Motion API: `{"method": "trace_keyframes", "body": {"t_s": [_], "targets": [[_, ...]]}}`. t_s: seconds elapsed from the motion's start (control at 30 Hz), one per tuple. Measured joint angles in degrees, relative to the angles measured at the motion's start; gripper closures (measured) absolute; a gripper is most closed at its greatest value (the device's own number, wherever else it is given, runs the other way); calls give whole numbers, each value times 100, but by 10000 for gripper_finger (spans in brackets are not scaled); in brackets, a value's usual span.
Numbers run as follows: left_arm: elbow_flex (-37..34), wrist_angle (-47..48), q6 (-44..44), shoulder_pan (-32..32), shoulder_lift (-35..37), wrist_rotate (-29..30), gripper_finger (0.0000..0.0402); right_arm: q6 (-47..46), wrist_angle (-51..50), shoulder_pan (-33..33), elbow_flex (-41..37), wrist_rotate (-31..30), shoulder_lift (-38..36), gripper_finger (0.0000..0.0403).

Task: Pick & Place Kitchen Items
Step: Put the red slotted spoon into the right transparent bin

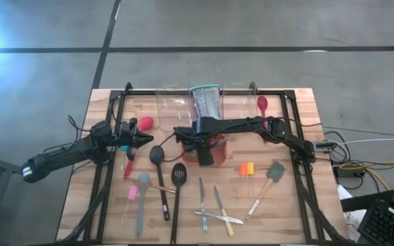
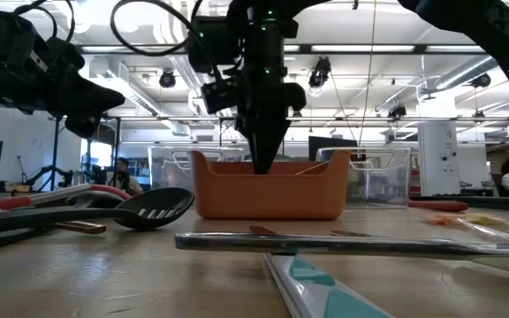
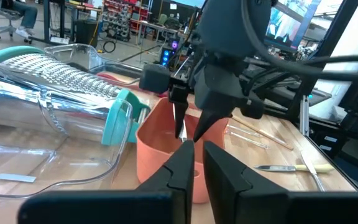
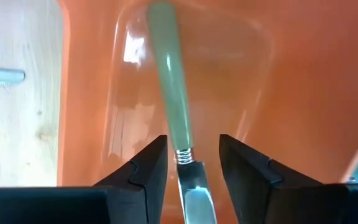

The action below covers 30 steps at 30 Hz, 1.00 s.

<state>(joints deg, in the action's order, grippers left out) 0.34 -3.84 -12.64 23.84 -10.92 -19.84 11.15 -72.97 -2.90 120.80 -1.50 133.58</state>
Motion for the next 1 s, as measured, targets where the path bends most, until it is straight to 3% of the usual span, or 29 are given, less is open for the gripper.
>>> {"method": "trace_keyframes", "body": {"t_s": [0.2, 0.53, 1.0], "targets": [[0, 0, 0, -1, 0, 0, 365, -349, -79, 0, 425, -1, -4, 257], [0, 0, 0, 1, 0, 0, 362, -1205, -715, 45, 1428, 181, -18, 282], [0, 0, 0, -1, -7, 0, 363, -1739, -1244, 216, 1372, 300, -902, 317]]}}
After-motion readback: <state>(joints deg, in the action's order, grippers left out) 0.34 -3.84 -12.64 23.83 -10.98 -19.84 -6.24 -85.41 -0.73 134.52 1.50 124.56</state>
